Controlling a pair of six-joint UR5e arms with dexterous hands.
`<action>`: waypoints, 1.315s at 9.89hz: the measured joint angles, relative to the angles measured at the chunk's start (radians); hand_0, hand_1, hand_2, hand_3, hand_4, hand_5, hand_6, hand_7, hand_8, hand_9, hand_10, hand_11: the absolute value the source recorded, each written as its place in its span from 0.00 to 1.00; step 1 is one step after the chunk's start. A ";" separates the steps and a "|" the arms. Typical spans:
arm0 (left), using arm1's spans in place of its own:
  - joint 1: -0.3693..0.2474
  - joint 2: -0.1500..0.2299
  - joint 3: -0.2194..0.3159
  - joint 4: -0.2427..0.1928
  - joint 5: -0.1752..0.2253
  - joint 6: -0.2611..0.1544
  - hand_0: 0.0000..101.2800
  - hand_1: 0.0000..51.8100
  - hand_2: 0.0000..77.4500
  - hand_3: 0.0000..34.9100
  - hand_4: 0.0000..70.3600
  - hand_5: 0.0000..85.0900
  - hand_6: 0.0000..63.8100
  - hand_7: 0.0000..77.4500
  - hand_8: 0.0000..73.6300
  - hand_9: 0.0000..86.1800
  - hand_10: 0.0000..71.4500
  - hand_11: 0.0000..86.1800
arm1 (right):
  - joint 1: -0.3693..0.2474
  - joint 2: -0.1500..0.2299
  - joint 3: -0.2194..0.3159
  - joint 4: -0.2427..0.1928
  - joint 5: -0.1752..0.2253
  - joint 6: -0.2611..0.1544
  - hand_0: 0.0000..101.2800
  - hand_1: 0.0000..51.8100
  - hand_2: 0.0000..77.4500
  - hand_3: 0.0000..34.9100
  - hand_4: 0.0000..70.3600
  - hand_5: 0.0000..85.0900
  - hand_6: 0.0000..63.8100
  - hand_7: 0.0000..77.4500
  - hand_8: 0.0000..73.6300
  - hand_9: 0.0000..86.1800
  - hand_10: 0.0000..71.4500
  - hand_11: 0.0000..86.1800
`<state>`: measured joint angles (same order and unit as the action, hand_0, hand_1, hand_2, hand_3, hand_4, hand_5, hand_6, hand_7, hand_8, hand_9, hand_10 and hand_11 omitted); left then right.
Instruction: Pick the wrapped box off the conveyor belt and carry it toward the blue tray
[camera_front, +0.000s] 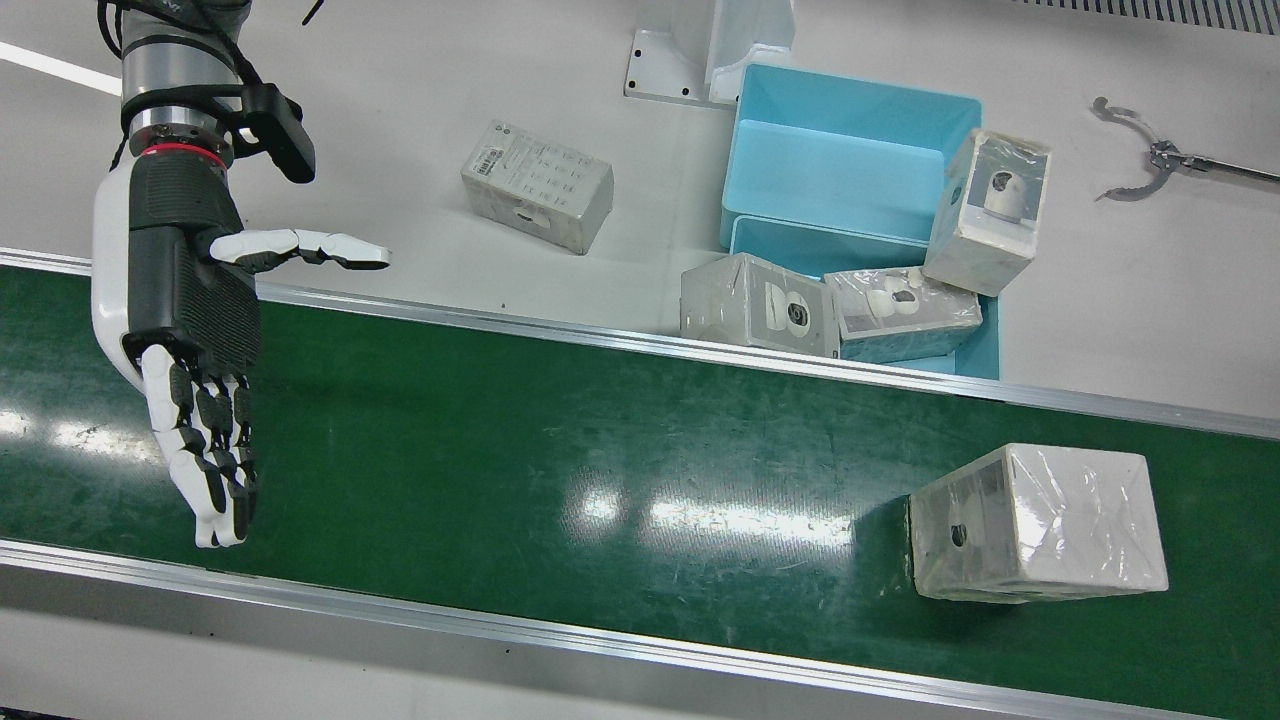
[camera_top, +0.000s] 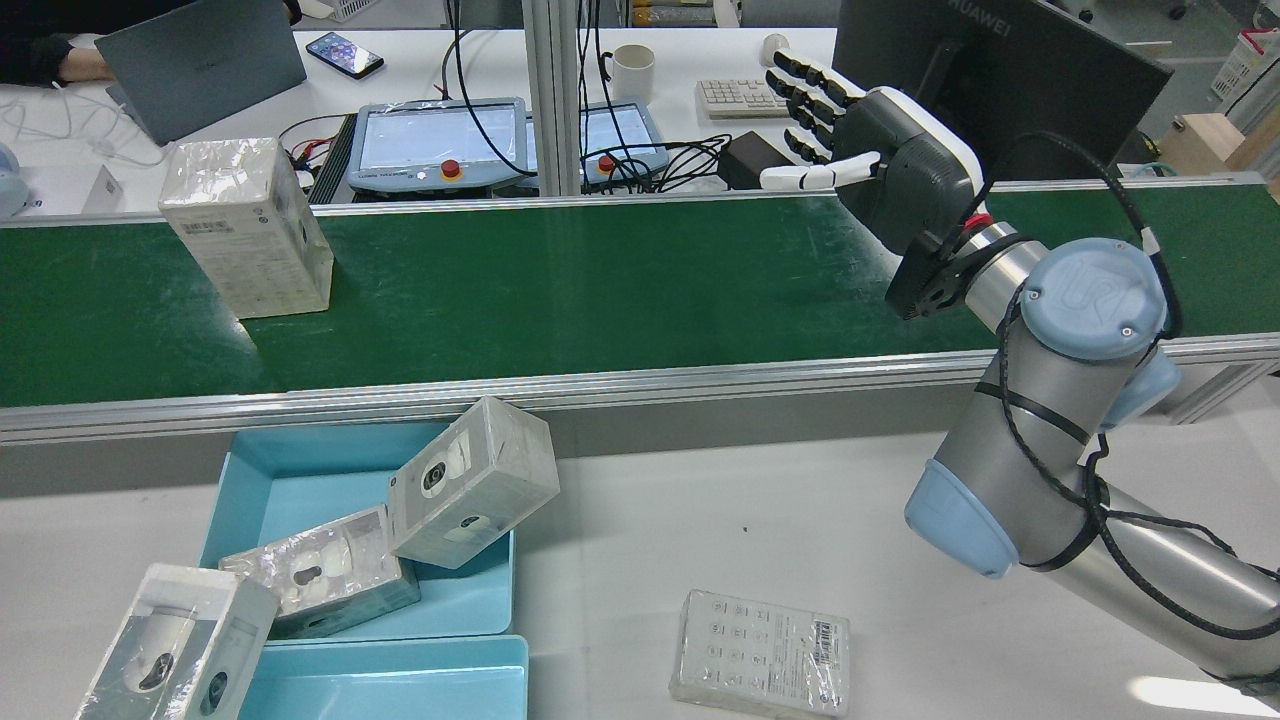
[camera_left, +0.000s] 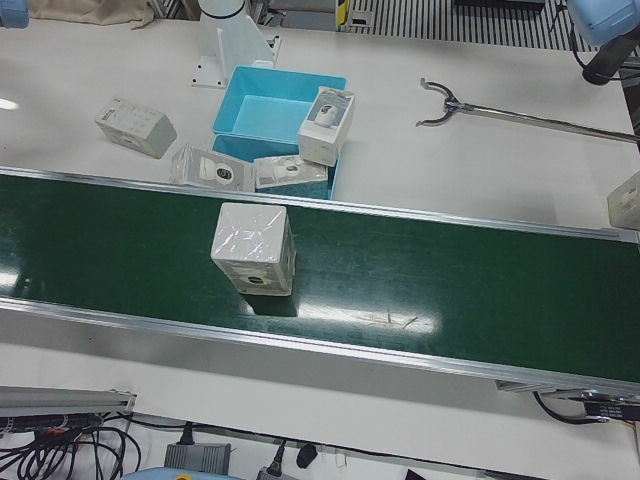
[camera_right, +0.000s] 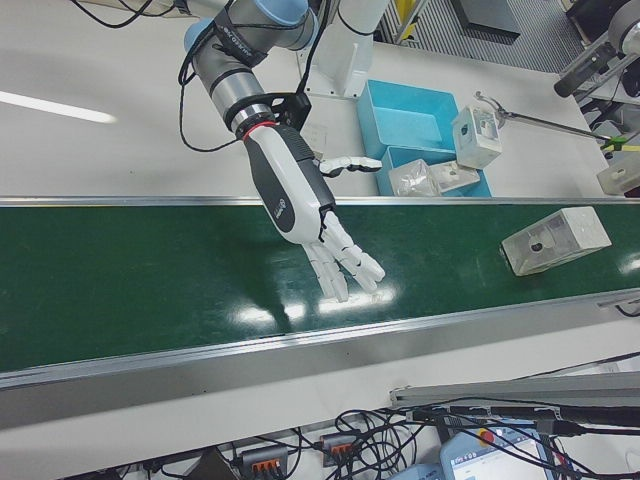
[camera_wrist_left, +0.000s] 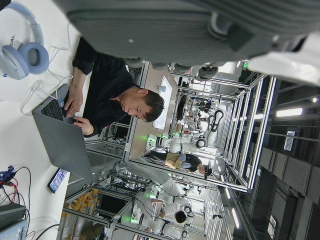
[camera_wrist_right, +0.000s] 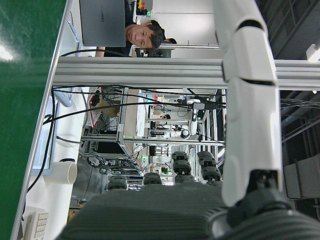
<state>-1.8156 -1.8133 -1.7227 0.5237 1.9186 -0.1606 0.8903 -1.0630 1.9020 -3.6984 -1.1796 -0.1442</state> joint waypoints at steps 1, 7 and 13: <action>0.000 0.000 0.000 0.000 0.000 0.000 0.00 0.00 0.01 0.00 0.00 0.01 0.00 0.01 0.00 0.00 0.00 0.00 | -0.001 0.000 -0.004 0.000 0.000 0.000 0.49 0.34 0.19 0.31 0.02 0.12 0.00 0.03 0.00 0.02 0.00 0.04; 0.000 0.000 0.000 0.000 0.000 0.000 0.00 0.00 0.01 0.00 0.00 0.01 0.00 0.00 0.00 0.00 0.00 0.00 | -0.006 0.000 -0.011 0.001 0.000 0.000 0.47 0.28 0.15 0.34 0.02 0.12 0.00 0.03 0.00 0.01 0.02 0.03; 0.000 0.000 0.000 0.000 0.000 0.000 0.00 0.00 0.01 0.00 0.00 0.01 0.00 0.00 0.00 0.00 0.00 0.00 | -0.010 0.008 -0.026 0.002 0.001 0.000 0.47 0.31 0.16 0.29 0.02 0.13 0.00 0.03 0.00 0.02 0.00 0.02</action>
<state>-1.8156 -1.8133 -1.7227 0.5237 1.9186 -0.1606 0.8800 -1.0552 1.8759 -3.6962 -1.1790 -0.1444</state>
